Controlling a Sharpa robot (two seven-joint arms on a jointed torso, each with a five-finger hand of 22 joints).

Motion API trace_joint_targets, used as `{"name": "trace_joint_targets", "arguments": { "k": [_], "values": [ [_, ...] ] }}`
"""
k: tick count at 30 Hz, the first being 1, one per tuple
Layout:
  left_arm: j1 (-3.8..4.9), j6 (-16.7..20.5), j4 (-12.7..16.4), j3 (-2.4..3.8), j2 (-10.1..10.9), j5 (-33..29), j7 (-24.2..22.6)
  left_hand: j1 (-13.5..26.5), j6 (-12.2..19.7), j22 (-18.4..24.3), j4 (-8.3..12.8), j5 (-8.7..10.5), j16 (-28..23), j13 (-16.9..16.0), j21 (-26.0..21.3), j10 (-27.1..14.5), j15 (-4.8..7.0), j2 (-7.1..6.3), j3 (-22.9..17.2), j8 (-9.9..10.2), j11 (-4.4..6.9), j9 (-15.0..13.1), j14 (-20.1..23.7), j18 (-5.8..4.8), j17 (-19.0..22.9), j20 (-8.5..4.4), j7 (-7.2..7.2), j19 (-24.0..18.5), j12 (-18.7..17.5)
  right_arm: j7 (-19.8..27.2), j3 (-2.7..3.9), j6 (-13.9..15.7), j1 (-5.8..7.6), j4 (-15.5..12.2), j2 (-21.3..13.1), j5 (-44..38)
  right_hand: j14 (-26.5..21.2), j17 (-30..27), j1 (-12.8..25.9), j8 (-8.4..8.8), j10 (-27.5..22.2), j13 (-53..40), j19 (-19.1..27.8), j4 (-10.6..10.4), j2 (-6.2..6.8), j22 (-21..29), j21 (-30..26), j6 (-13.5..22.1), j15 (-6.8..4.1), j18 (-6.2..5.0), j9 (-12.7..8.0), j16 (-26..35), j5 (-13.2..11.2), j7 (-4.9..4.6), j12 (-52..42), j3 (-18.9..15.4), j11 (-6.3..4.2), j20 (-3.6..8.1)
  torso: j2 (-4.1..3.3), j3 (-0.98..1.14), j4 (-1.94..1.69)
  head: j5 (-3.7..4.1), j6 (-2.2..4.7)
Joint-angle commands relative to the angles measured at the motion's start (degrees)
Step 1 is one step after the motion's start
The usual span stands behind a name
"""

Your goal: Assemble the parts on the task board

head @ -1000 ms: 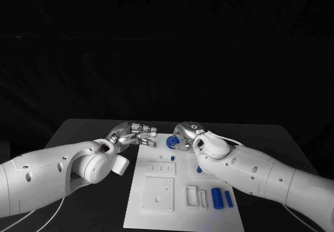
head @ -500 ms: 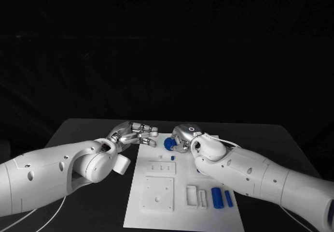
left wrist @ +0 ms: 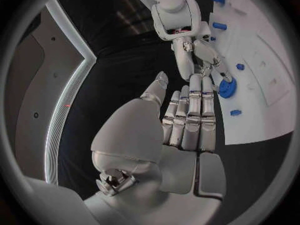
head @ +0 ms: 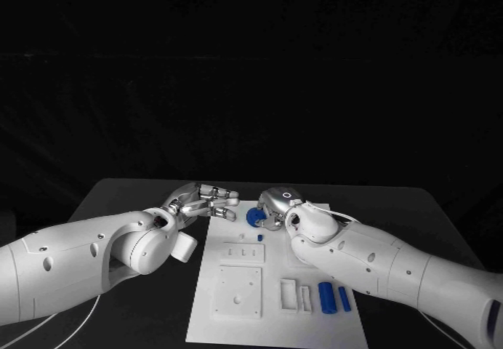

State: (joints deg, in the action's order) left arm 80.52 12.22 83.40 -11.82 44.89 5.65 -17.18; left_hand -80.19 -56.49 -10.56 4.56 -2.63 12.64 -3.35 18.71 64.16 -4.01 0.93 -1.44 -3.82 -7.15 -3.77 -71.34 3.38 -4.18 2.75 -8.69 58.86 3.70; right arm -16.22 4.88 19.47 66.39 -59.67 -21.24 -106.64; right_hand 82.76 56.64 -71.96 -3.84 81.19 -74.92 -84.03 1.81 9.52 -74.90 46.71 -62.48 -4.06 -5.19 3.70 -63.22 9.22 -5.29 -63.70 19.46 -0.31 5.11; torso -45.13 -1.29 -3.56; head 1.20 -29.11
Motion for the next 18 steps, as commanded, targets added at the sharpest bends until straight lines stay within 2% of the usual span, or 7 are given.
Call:
{"name": "trace_joint_targets", "arguments": {
  "k": [1, 3, 5, 6, 8, 14, 18],
  "values": [
    [0.08, -0.84, 0.06, 0.06, -0.16, -0.08, -0.24, 0.15, 0.28, 0.07, 0.06, -0.12, 0.11, -0.03, 0.19, -0.28, -0.10, 0.16, 0.09, 0.20, 0.08, 0.04, 0.25, -0.62, 0.09, 0.13, -0.18, -0.44, -0.26, 0.03, -0.16, -0.50, -0.22, 0.51, 0.26, -0.27, 0.10, -0.09, 0.43, 0.32, -0.14, -1.76, -3.18, -0.64, 0.49, -1.21, -0.50, 1.75, -0.31, 0.73, -0.15, 0.27, -0.74, 0.17, 0.39, -0.91, 0.16, 0.46, -0.03, 0.01, 0.00, 0.06, 0.01],
    [0.08, -0.86, 0.03, 0.06, -0.19, -0.08, -0.21, 0.15, 0.28, 0.07, 0.06, -0.12, 0.11, -0.03, 0.19, -0.28, -0.10, 0.16, 0.09, 0.20, 0.08, 0.04, 0.25, -0.62, 0.09, 0.13, -0.18, -0.44, -0.26, 0.10, -0.17, -0.49, -0.22, 0.70, 0.38, 0.15, 0.10, -0.11, 1.05, 0.29, -0.17, -1.67, -3.20, -1.82, 0.29, -1.17, -0.52, 2.65, -0.40, 0.73, -0.13, 0.33, -1.43, 0.33, 0.48, -1.81, 0.04, 0.53, -0.02, 0.01, 0.02, 0.05, 0.00],
    [0.08, -0.91, -0.01, 0.06, -0.23, -0.08, -0.17, 0.15, 0.28, 0.07, 0.06, -0.12, 0.11, -0.03, 0.19, -0.28, -0.10, 0.16, 0.09, 0.20, 0.08, 0.04, 0.25, -0.62, 0.09, 0.13, -0.18, -0.44, -0.26, 0.21, -0.18, -0.64, -0.22, 0.85, 0.47, 0.65, 0.16, 0.15, 3.65, 0.25, -0.02, -1.76, -3.24, -6.38, -0.01, -1.28, -0.12, 3.33, -0.64, 0.86, -0.11, 0.12, -4.61, 0.90, 0.24, -1.79, -0.45, 0.72, -0.01, 0.00, 0.01, 0.06, -0.01],
    [0.08, -0.94, -0.02, 0.06, -0.24, -0.08, -0.15, 0.20, 0.30, 0.10, 0.06, -0.12, 0.11, -0.03, 0.20, -0.32, -0.11, 0.16, 0.11, 0.20, 0.07, 0.04, 0.26, -0.62, 0.09, 0.13, -0.18, -0.45, -0.26, 0.26, -0.18, -0.75, -0.22, 0.91, 0.50, 0.84, 0.16, 0.21, 4.83, 0.28, 0.02, -1.80, -3.25, -7.69, 0.13, -1.32, 0.04, 3.44, -0.72, 0.93, -0.12, 0.08, -6.09, 1.00, 0.15, -1.09, -0.40, 0.82, -0.01, -0.01, 0.01, 0.06, 0.00],
    [0.08, -0.99, -0.06, 0.06, -0.26, -0.08, -0.10, 0.27, 0.33, 0.16, 0.07, -0.12, 0.10, -0.03, 0.22, -0.39, -0.12, 0.17, 0.14, 0.20, 0.05, 0.04, 0.27, -0.63, 0.10, 0.14, -0.19, -0.46, -0.27, 0.39, -0.19, -1.23, -0.22, 1.04, 0.53, 1.38, 0.13, 0.23, 6.42, 0.23, -0.02, -1.81, -3.22, -10.39, 0.77, -1.29, -0.03, 3.91, -0.82, 1.01, -0.09, 0.13, -6.15, 1.11, 0.21, -0.92, -0.53, 0.95, 0.00, -0.02, 0.03, 0.06, -0.01],
    [0.08, -1.05, -0.13, 0.06, -0.29, -0.08, -0.05, 0.27, 0.33, 0.16, 0.07, -0.12, 0.10, -0.03, 0.22, -0.39, -0.12, 0.17, 0.14, 0.20, 0.05, 0.04, 0.27, -0.63, 0.10, 0.14, -0.19, -0.46, -0.27, 0.66, -0.20, -2.03, -0.22, 1.16, 0.44, 2.25, 0.13, 0.43, 7.45, 0.28, -0.05, -1.95, -3.23, -14.14, 1.42, -1.30, 0.09, 4.16, -0.85, 1.05, -0.10, 0.10, -6.06, 1.01, 0.20, -2.08, -0.46, 1.03, -0.03, 0.03, 0.08, 0.00, -0.02],
    [0.08, -1.07, -0.16, 0.05, -0.29, -0.08, -0.03, 0.27, 0.33, 0.16, 0.07, -0.12, 0.10, -0.03, 0.22, -0.39, -0.12, 0.17, 0.14, 0.20, 0.05, 0.04, 0.27, -0.63, 0.10, 0.14, -0.19, -0.46, -0.27, 0.77, -0.21, -2.42, -0.22, 1.23, 0.30, 2.77, 0.12, 0.43, 7.60, 0.26, -0.08, -1.94, -3.21, -14.35, 1.42, -1.27, 0.02, 4.11, -0.83, 1.03, -0.10, 0.14, -6.03, 0.94, 0.26, -2.23, -0.39, 1.02, -0.01, 0.05, 0.08, 0.04, 0.00]
  ]
}}
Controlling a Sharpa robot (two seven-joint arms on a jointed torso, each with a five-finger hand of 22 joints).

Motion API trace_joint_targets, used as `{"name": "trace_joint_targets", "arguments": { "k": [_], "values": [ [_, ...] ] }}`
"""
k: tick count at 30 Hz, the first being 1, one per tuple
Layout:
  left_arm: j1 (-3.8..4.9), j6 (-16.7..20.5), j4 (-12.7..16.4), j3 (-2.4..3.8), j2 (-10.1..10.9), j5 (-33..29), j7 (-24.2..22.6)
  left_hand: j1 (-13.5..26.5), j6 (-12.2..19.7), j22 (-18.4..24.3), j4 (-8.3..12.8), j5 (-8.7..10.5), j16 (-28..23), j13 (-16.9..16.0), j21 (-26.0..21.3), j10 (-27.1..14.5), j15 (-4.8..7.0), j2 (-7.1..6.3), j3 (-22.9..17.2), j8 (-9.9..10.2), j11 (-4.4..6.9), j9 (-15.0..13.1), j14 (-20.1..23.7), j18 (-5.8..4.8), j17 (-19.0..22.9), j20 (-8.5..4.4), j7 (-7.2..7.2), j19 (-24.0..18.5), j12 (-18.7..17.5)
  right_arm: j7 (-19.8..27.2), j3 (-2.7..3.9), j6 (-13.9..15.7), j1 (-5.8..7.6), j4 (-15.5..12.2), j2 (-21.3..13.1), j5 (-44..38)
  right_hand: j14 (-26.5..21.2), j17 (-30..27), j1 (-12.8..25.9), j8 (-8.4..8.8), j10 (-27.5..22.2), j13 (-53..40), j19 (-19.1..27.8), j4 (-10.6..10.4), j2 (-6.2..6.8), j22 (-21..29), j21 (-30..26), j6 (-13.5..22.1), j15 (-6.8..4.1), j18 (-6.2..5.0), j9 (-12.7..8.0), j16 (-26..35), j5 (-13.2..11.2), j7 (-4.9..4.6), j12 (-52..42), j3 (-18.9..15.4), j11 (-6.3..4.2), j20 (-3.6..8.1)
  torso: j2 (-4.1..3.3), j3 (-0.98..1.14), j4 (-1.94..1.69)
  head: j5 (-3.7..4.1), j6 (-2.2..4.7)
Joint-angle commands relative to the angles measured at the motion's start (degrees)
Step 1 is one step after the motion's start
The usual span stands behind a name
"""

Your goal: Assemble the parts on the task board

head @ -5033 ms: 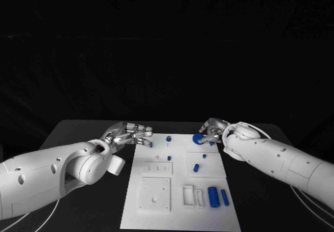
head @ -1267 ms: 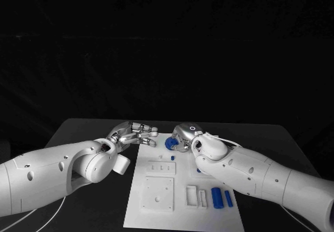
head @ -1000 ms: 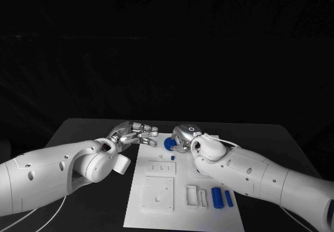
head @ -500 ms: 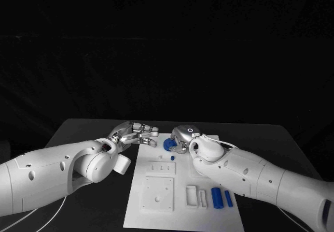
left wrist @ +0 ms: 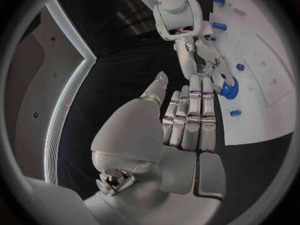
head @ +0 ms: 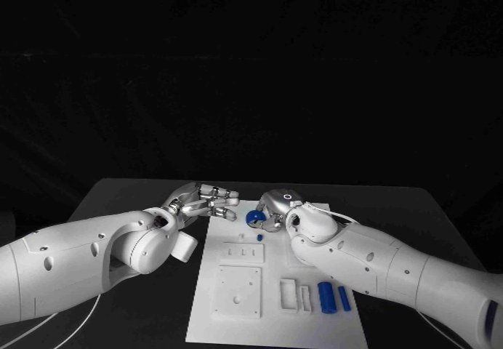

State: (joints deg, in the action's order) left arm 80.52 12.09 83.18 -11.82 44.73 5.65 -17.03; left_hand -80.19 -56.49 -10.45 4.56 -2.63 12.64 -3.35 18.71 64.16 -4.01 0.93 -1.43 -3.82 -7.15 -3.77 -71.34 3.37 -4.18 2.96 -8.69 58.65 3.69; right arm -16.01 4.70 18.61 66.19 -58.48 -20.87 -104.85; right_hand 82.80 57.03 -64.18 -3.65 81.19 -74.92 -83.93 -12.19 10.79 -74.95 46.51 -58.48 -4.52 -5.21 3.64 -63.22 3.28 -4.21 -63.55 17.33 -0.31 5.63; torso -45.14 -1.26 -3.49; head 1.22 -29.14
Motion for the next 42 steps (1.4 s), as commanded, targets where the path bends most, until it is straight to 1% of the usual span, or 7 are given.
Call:
{"name": "trace_joint_targets", "arguments": {
  "k": [1, 8, 14, 19, 24, 34, 42],
  "values": [
    [0.08, -0.93, 0.04, 0.05, -0.13, -0.08, -0.19, 0.27, 0.33, 0.05, 0.07, -0.12, 0.10, -0.03, 0.22, -0.39, -0.12, 0.17, 0.14, 0.20, 0.05, 0.04, 0.27, -0.62, 0.09, -0.06, -0.19, -0.25, -0.27, 0.59, -0.03, -1.68, -0.02, 0.04, -0.11, 1.11, 0.10, 0.05, 0.04, 0.07, -0.09, -1.93, -3.32, -0.61, 0.18, -1.23, 0.24, 0.14, -0.37, 1.04, -0.04, 0.15, -0.08, -0.16, 0.14, -0.30, -0.37, 0.49, 0.01, 0.03, 0.00, 0.02, 0.05],
    [0.08, -0.98, 0.01, 0.05, -0.13, -0.08, -0.20, 0.27, 0.33, 0.05, 0.07, -0.12, 0.10, -0.03, 0.22, -0.39, -0.12, 0.17, 0.14, 0.20, 0.05, 0.04, 0.27, -0.62, 0.09, -0.06, -0.19, -0.25, -0.27, 0.95, -0.03, -0.82, -0.02, -0.53, -0.94, 2.02, 0.12, 0.16, 0.09, 0.06, -0.02, -2.01, -3.34, -1.36, 0.05, -1.24, 0.30, -0.26, -0.29, 0.97, -0.03, 0.09, -0.03, -0.32, 0.00, -0.21, -0.25, 0.42, -0.01, 0.10, 0.01, -0.06, 0.09],
    [0.08, -0.89, 0.01, 0.05, 0.10, -0.08, -0.23, 0.27, 0.33, 0.05, 0.07, -0.12, 0.10, -0.03, 0.22, -0.39, -0.12, 0.17, 0.14, 0.20, 0.05, 0.04, 0.27, -0.62, 0.09, -0.06, -0.19, -0.25, -0.27, 2.31, 0.09, 4.20, 0.00, -2.92, -3.39, 4.46, 0.12, 0.04, -1.19, 0.08, -0.03, -1.98, -3.32, 0.14, -0.08, -1.15, 0.16, -0.37, -0.19, 0.83, -0.04, 0.21, 0.65, -0.57, 0.03, -0.39, -0.07, 0.32, 0.09, 0.18, 0.30, -0.21, 0.18],
    [0.08, -0.72, -0.15, 0.05, 0.45, -0.09, -0.32, 0.27, 0.33, 0.05, 0.07, -0.12, 0.10, -0.03, 0.22, -0.39, -0.12, 0.17, 0.14, 0.20, 0.05, 0.04, 0.27, -0.62, 0.09, -0.06, -0.19, -0.25, -0.27, 3.94, 2.07, 8.69, 0.04, -7.68, -7.92, 8.19, 0.08, 0.01, -2.21, 0.08, -0.12, -1.93, -3.30, 1.07, -0.06, -1.08, 0.06, -0.15, -0.18, 0.71, -0.04, 0.29, 1.57, -0.70, 0.10, -2.28, -0.01, 0.30, 0.27, 0.30, 0.70, -0.30, 0.43],
    [0.08, -0.68, -0.86, 0.04, 0.43, -0.15, -0.44, 0.27, 0.33, 0.05, 0.07, -0.12, 0.10, -0.03, 0.22, -0.39, -0.12, 0.17, 0.14, 0.20, 0.05, 0.04, 0.27, -0.62, 0.09, -0.06, -0.19, -0.25, -0.27, 6.12, 4.46, 8.29, 0.06, -11.16, -12.42, 12.28, 0.03, -0.16, -2.97, 0.09, -0.28, -1.85, -3.27, 1.02, -0.16, -1.05, -0.08, -0.17, -0.01, 0.64, -0.04, 0.55, 2.35, -0.95, 0.24, -3.91, 0.14, 0.15, 0.66, 0.67, 1.36, -0.44, 0.54],
    [-0.08, -1.15, -2.28, -0.14, 0.17, -0.36, -0.88, 0.22, 0.31, 0.17, 0.11, -0.12, 0.06, -0.03, 0.17, -0.37, -0.13, 0.21, 0.11, 0.19, 0.06, 0.03, 0.29, -0.60, 0.10, -0.05, -0.18, -0.23, -0.26, 17.87, 6.48, -0.07, 0.10, -11.46, -20.71, 24.81, 0.00, -0.34, -9.40, 0.08, -0.88, -1.58, -2.98, 16.79, -4.07, -1.31, -1.37, -1.80, 0.43, 0.81, -0.06, 1.34, 10.07, -1.36, 0.59, -5.26, 0.41, -0.34, 1.63, 1.55, 3.16, -0.62, 0.33],
    [-0.42, -1.32, -3.43, -0.18, 0.07, -0.73, -1.67, 0.32, 0.31, 0.17, 0.07, -0.12, 0.09, -0.03, 0.20, -0.14, -0.09, 0.36, 0.10, 0.20, 0.13, 0.03, 0.23, -0.60, 0.08, -0.08, -0.17, -0.18, -0.25, 23.98, 6.68, -5.24, 0.09, -4.90, -22.03, 27.96, -0.12, -0.08, -10.49, 0.11, -1.39, -1.12, -2.69, 23.57, -5.63, -2.03, -2.25, -0.97, -0.03, 1.17, -0.08, 1.81, 14.55, -0.12, 1.30, -8.22, -0.44, 0.02, 1.91, 2.50, 3.90, -0.31, -0.14]
  ]
}}
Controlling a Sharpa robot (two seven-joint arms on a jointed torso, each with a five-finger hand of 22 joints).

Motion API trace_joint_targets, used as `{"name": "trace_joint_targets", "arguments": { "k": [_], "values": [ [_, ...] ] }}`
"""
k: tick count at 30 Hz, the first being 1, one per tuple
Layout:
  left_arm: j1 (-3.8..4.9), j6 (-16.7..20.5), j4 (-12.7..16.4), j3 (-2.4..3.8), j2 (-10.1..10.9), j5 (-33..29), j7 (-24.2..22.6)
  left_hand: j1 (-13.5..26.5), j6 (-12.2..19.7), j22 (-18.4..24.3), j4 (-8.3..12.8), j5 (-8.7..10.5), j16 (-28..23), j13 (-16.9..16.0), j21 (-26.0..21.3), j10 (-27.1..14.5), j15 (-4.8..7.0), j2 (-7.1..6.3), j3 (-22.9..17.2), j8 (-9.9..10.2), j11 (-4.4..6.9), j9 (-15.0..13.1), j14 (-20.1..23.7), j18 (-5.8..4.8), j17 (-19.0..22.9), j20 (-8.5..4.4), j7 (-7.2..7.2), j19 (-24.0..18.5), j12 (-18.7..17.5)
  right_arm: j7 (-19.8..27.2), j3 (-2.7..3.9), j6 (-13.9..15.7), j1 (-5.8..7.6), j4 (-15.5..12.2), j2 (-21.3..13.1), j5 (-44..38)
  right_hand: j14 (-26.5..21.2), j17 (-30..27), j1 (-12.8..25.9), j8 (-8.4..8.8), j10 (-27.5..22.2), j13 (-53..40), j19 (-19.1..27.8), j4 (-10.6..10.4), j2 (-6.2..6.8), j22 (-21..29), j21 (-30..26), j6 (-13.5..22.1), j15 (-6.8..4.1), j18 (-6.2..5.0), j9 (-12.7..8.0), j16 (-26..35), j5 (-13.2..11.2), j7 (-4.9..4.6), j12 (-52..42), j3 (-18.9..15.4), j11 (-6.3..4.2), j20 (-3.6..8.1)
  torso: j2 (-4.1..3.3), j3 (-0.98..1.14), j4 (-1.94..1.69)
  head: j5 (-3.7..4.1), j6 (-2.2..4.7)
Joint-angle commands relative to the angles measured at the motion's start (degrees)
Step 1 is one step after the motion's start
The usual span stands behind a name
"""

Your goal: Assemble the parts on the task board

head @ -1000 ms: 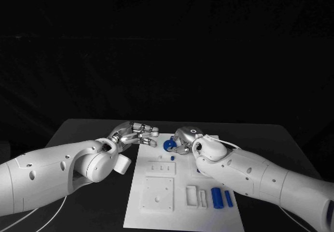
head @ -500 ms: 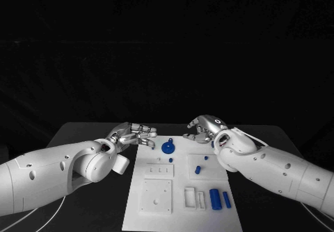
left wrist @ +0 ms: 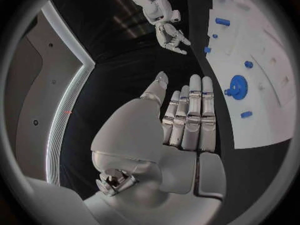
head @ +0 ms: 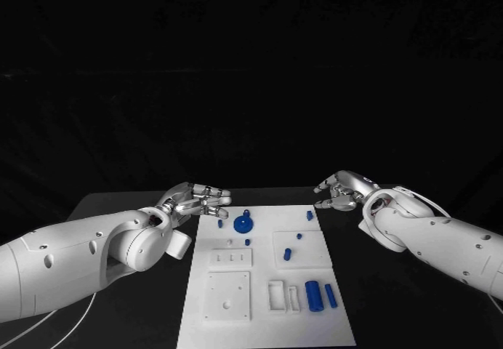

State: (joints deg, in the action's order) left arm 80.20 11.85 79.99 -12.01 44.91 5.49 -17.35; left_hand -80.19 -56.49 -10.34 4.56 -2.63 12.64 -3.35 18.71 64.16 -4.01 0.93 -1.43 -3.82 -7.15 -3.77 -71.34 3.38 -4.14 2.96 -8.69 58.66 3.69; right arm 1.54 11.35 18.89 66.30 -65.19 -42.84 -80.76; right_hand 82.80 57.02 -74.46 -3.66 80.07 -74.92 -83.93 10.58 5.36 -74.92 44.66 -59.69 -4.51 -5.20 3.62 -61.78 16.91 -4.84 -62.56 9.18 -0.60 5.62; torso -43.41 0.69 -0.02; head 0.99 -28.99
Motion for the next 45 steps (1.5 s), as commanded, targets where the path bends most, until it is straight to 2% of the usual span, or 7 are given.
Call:
{"name": "trace_joint_targets", "arguments": {
  "k": [1, 8, 12, 23, 30, 41, 45],
  "values": [
    [-0.15, -1.17, -0.31, 0.02, -0.11, -0.59, -1.36, 0.32, 0.31, 0.06, 0.07, -0.12, 0.09, -0.04, 0.20, -0.14, -0.09, 0.36, 0.10, 0.20, 0.13, 0.04, 0.23, -0.60, 0.04, -0.08, -0.17, -0.18, -0.25, 6.90, 0.04, -6.01, -0.03, 2.66, -0.03, 4.04, -0.16, -0.12, -0.17, 0.11, -0.33, -1.05, -2.64, 1.25, -0.22, -2.12, -0.57, 0.49, -0.21, 1.23, -0.06, 0.52, 1.41, 0.66, 0.45, -0.17, -0.32, 0.20, 0.18, 0.65, 0.41, -0.11, -0.40],
    [-0.51, -1.58, -0.61, 0.01, -0.14, -0.64, -1.39, 0.28, 0.32, 0.07, 0.14, -0.12, 0.07, -0.03, 0.19, -0.13, -0.09, 0.38, 0.10, 0.20, 0.12, 0.04, 0.27, -0.63, 0.05, -0.08, -0.17, -0.22, -0.26, 8.95, 0.05, -7.79, -0.65, 8.61, 1.66, 5.11, -0.33, -0.44, -0.69, 0.13, -0.78, -0.62, -2.55, 2.94, -0.50, -2.46, -2.27, 3.39, -0.98, 1.79, -0.10, 1.57, 2.52, 1.45, 1.45, -1.74, -1.34, 0.99, 0.00, 1.10, 0.43, -0.12, -0.62],
    [-0.73, -1.88, -0.75, 0.01, -0.29, -0.65, -1.36, 0.28, 0.32, 0.07, 0.14, -0.12, 0.07, -0.03, 0.19, -0.13, -0.09, 0.38, 0.10, 0.20, 0.12, 0.04, 0.27, -0.63, 0.05, -0.08, -0.17, -0.22, -0.26, 9.73, 0.05, -8.28, -0.98, 12.09, 3.41, 5.65, -0.46, -0.35, -1.27, 0.21, -1.00, -0.55, -2.60, 3.69, -0.69, -2.70, -2.97, 5.84, -1.24, 1.99, -0.17, 1.82, 3.07, 1.69, 1.76, -2.62, -1.74, 1.25, -0.15, 1.38, 0.23, 0.15, -0.64],
    [-0.93, -2.23, -0.47, 0.02, -0.37, -0.64, -1.28, 0.25, 0.37, 0.08, 0.26, -0.12, 0.06, -0.03, 0.19, -0.22, -0.10, 0.43, 0.13, 0.20, 0.10, 0.04, 0.29, -0.64, 0.05, -0.08, -0.19, -0.26, -0.27, 10.67, 0.06, -9.47, -1.25, 17.74, 7.11, 6.66, -0.57, -0.12, -1.42, 0.27, -1.28, -0.48, -2.70, 4.50, -1.08, -3.23, -3.64, 6.98, -1.43, 2.21, -0.22, 2.00, 3.51, 1.98, 2.06, -3.07, -2.02, 1.49, -0.78, 1.73, -0.38, 0.85, -0.56],
    [-0.93, -2.28, 0.03, 0.04, -0.15, -0.53, -1.19, 0.24, 0.37, 0.09, 0.36, -0.12, 0.03, -0.03, 0.20, -0.26, -0.12, 0.42, 0.21, 0.20, 0.08, 0.04, 0.32, -0.65, 0.05, -0.07, -0.20, -0.30, -0.26, 10.82, 0.07, -9.74, -1.27, 19.23, 8.18, 7.24, -0.55, 0.02, -0.74, 0.24, -1.29, -0.54, -2.75, 4.20, -1.31, -3.45, -3.88, 6.59, -1.45, 2.21, -0.20, 1.97, 3.47, 1.97, 1.97, -3.30, -2.04, 1.52, -1.30, 1.82, -0.75, 1.17, -0.35],
    [-0.91, -2.33, 0.65, 0.16, 0.08, -0.32, -1.12, 0.16, 0.37, 0.09, 0.41, -0.12, 0.03, -0.03, 0.22, -0.27, -0.11, 0.45, 0.22, 0.20, 0.08, 0.04, 0.32, -0.64, 0.05, -0.07, -0.21, -0.32, -0.26, 10.95, 0.07, -10.34, -1.28, 20.28, 9.30, 7.97, -0.47, 0.43, -0.45, 0.19, -1.28, -0.69, -2.86, 3.91, -1.75, -3.73, -4.01, 5.16, -1.49, 2.19, -0.15, 1.70, 3.44, 1.90, 1.74, -3.62, -2.04, 1.56, -1.97, 1.87, -1.00, 1.27, -0.09],
    [-0.91, -2.36, 0.76, 0.18, 0.11, -0.27, -1.08, 0.16, 0.37, 0.09, 0.41, -0.12, 0.03, -0.03, 0.22, -0.27, -0.11, 0.45, 0.22, 0.20, 0.08, 0.04, 0.32, -0.64, 0.05, -0.07, -0.21, -0.32, -0.26, 10.97, 0.07, -10.38, -1.28, 20.40, 9.54, 8.00, -0.42, 0.54, -0.17, 0.15, -1.23, -0.76, -2.90, 3.76, -2.08, -3.83, -3.99, 4.43, -1.48, 2.19, -0.12, 1.62, 3.36, 1.85, 1.60, -3.53, -2.02, 1.56, -1.94, 1.79, -1.02, 1.33, -0.16]
  ]
}}
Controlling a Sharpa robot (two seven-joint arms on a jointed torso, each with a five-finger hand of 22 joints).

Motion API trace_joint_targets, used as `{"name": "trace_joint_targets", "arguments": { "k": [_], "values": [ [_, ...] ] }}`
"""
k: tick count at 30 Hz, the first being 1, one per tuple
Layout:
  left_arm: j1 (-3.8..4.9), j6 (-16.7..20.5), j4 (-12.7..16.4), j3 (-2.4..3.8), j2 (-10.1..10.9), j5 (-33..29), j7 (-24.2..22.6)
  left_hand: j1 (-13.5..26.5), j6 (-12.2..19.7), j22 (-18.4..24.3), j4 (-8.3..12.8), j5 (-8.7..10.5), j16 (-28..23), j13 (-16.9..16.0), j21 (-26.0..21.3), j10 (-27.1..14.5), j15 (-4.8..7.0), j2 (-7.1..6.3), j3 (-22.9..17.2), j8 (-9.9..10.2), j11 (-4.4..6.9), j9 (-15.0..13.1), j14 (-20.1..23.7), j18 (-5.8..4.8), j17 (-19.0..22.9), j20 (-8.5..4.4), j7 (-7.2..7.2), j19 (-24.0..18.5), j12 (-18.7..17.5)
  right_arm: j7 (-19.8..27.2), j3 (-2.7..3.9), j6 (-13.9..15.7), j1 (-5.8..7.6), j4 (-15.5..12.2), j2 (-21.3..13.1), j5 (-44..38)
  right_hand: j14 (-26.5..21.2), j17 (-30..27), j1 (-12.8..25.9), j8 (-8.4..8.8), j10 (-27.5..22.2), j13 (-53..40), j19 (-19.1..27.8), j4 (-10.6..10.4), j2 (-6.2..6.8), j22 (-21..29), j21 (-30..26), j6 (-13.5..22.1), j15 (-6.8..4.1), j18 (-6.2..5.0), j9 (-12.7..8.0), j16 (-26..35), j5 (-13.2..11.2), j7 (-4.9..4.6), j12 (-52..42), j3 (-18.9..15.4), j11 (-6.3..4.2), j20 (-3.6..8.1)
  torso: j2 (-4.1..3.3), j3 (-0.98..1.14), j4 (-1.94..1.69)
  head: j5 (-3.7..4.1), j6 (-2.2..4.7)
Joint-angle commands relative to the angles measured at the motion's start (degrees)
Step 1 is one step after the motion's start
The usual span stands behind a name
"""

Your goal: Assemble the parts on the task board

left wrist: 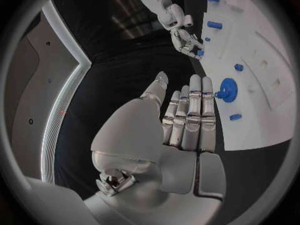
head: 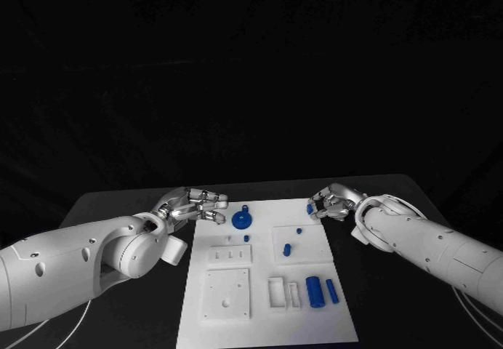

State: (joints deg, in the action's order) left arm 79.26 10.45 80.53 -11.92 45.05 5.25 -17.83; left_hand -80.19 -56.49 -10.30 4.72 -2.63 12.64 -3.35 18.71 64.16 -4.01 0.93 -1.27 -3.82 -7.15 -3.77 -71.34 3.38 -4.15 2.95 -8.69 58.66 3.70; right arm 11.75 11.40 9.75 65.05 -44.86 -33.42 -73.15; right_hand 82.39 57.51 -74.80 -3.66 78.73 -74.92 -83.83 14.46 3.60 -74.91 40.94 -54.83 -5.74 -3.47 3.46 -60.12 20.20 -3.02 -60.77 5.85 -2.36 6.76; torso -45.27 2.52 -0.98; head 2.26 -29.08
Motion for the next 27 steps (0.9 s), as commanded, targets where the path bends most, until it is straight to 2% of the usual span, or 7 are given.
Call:
{"name": "trace_joint_targets", "arguments": {
  "k": [1, 4, 14, 27],
  "values": [
    [0.03, -0.97, 0.24, 0.09, -0.03, -0.02, -0.58, 0.15, 0.37, 0.06, 0.25, -0.12, 0.03, -0.03, 0.22, -0.27, -0.11, 0.45, 0.06, 0.20, 0.08, 0.04, 0.32, -0.65, 0.06, -0.07, -0.21, -0.32, -0.26, 0.76, 0.01, -1.26, -0.04, 0.09, 0.16, 0.40, 0.00, 0.07, 0.24, 0.14, 0.11, -0.77, -3.00, -0.16, -0.44, -3.85, -0.34, -0.75, -0.26, 0.45, 0.05, -0.04, 0.04, 0.02, -0.21, -0.15, -0.25, 0.42, -0.02, -0.06, -0.01, 0.05, -0.12],
    [0.03, -0.99, 0.27, 0.10, -0.01, 0.01, -0.54, 0.15, 0.37, 0.06, 0.25, -0.12, 0.03, -0.03, 0.22, -0.27, -0.11, 0.45, 0.06, 0.20, 0.08, 0.04, 0.32, -0.65, 0.06, -0.07, -0.21, -0.32, -0.26, 0.80, 0.01, -1.40, -0.04, 0.11, 0.22, 0.43, 0.05, 0.24, 0.87, 0.14, 0.09, -0.87, -3.07, -0.03, -1.03, -4.10, -0.35, -2.80, -0.19, 0.43, 0.09, -0.10, -0.34, -0.07, -0.37, 0.38, -0.15, 0.37, 0.02, -0.10, 0.03, 0.01, -0.23],
    [0.04, -1.04, 0.27, 0.12, -0.01, 0.07, -0.41, 0.15, 0.37, 0.06, 0.25, -0.12, 0.03, -0.03, 0.22, -0.27, -0.11, 0.45, 0.06, 0.20, 0.08, 0.04, 0.32, -0.65, 0.06, -0.07, -0.21, -0.32, -0.26, 0.89, 0.01, -1.92, -0.04, 0.06, 0.36, 0.55, 0.09, 0.45, 1.83, 0.17, 0.03, -1.00, -3.14, 0.83, -1.87, -4.40, -0.38, -4.85, 0.16, 0.24, 0.08, -0.16, -1.32, -0.49, -0.61, 1.70, 0.40, 0.06, 0.09, -0.18, 0.10, -0.02, -0.28],
    [0.05, -1.21, 0.13, 0.13, -0.05, 0.10, -0.22, 0.11, 0.37, 0.07, 0.22, -0.12, 0.00, -0.03, 0.25, -0.33, -0.13, 0.44, 0.13, 0.20, 0.06, 0.04, 0.34, -0.65, 0.07, -0.05, -0.21, -0.37, -0.26, 1.03, 0.01, -1.78, -0.04, 0.09, 0.63, 0.70, 0.14, 0.67, 2.50, 0.13, 0.07, -1.06, -3.16, 1.13, -2.11, -4.48, -0.37, -5.15, 0.21, 0.08, 0.10, -0.33, -1.81, -0.50, -0.86, 2.08, 0.47, -0.05, 0.10, -0.25, 0.11, 0.00, -0.36]
  ]
}}
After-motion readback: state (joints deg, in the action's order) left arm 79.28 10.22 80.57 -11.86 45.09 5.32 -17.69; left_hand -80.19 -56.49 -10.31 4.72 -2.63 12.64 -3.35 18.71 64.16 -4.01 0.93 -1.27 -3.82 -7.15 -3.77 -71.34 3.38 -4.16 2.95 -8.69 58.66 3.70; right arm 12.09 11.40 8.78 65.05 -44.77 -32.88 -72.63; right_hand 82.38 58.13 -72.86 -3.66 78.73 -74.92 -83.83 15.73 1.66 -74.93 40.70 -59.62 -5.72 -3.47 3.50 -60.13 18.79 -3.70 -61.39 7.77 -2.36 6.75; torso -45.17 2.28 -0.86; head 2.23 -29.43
